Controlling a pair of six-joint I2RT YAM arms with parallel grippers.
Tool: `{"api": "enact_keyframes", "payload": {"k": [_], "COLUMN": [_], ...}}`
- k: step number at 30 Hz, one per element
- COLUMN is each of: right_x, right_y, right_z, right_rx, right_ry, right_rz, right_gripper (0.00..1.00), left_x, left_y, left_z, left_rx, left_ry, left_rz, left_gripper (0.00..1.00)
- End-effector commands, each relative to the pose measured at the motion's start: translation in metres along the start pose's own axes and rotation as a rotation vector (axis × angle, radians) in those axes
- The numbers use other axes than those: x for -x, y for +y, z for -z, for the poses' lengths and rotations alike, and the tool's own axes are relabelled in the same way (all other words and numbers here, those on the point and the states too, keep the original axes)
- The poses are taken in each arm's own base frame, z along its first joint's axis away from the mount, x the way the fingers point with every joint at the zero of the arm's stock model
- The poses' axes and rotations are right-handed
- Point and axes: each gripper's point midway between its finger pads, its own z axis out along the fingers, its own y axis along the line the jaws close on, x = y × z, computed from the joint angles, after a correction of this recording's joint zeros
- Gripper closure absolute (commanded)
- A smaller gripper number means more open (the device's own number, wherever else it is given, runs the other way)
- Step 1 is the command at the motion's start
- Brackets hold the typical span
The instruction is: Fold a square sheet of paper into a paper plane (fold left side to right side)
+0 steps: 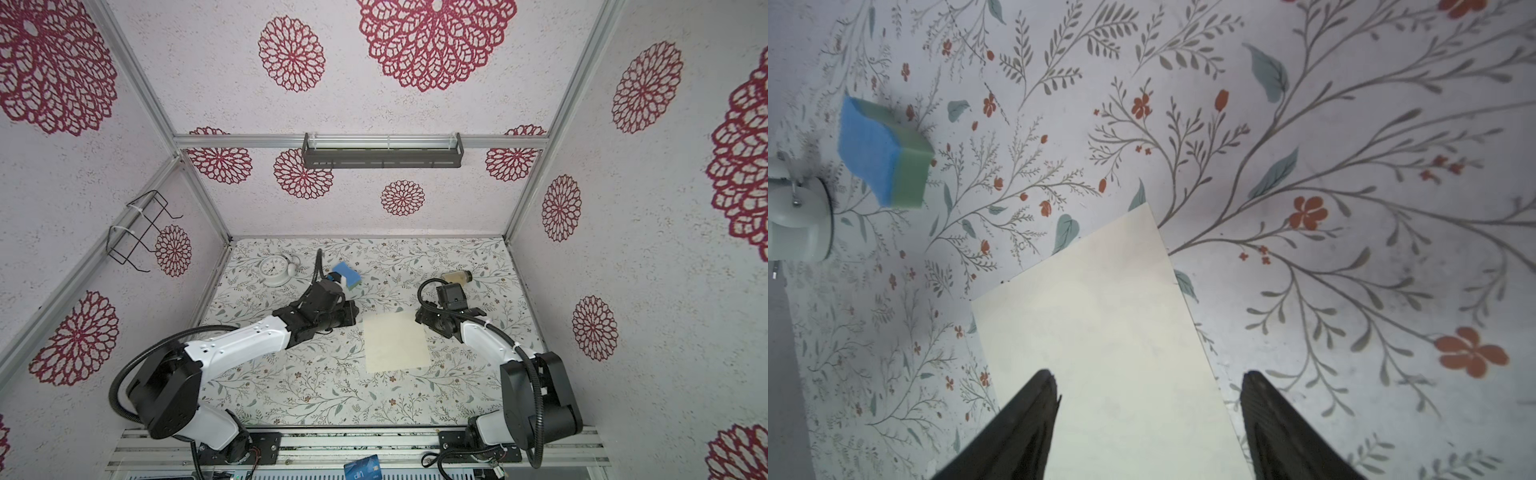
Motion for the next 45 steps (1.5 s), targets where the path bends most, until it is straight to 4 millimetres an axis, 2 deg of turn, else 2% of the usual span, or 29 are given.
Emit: {"api": "enact_keyframes", "payload": {"k": [1, 4, 10, 19, 20, 24, 28, 33, 39, 45], "right_x": [-0.007, -0.012, -0.020, -0.035, -0.037, -0.047, -0.059, -0.068, -0.060, -0.053], "right_y": [-0.004, -0.005, -0.008, -0.013, -0.013, -0.011, -0.001, 0.027, 0.052, 0.057], "right_z": [-0.004, -0.015, -0.027, -0.037, -0.038, -0.043, -0.049, -0.054, -0.048, -0.042], "right_rx": [-0.021, -0.020, -0.015, -0.004, -0.001, 0.010, 0.048, 0.155, 0.208, 0.214], "right_ry": [0.084, 0.126, 0.166, 0.206, 0.210, 0.226, 0.252, 0.272, 0.250, 0.228], "right_rz": [0.108, 0.126, 0.134, 0.117, 0.113, 0.105, 0.091, 0.065, 0.091, 0.115], "right_gripper": [0.26, 0.26, 0.26, 0.26, 0.26, 0.26, 0.26, 0.26, 0.25, 0.23], "left_x": [-0.018, -0.028, -0.051, -0.077, -0.090, -0.101, -0.108, -0.115, -0.121, -0.123], "left_y": [-0.009, -0.011, -0.002, 0.019, 0.029, 0.037, 0.041, 0.044, 0.044, 0.044], "left_z": [-0.021, -0.040, -0.063, -0.076, -0.085, -0.089, -0.091, -0.092, -0.091, -0.088], "left_rx": [0.035, 0.070, 0.110, 0.139, 0.161, 0.169, 0.172, 0.174, 0.172, 0.168], "left_ry": [0.083, 0.123, 0.182, 0.221, 0.252, 0.271, 0.282, 0.289, 0.290, 0.284], "left_rz": [-0.101, -0.154, -0.188, -0.187, -0.188, -0.187, -0.190, -0.187, -0.188, -0.187], "left_gripper": [0.98, 0.98, 1.00, 1.00, 1.00, 1.00, 1.00, 1.00, 1.00, 1.00]}}
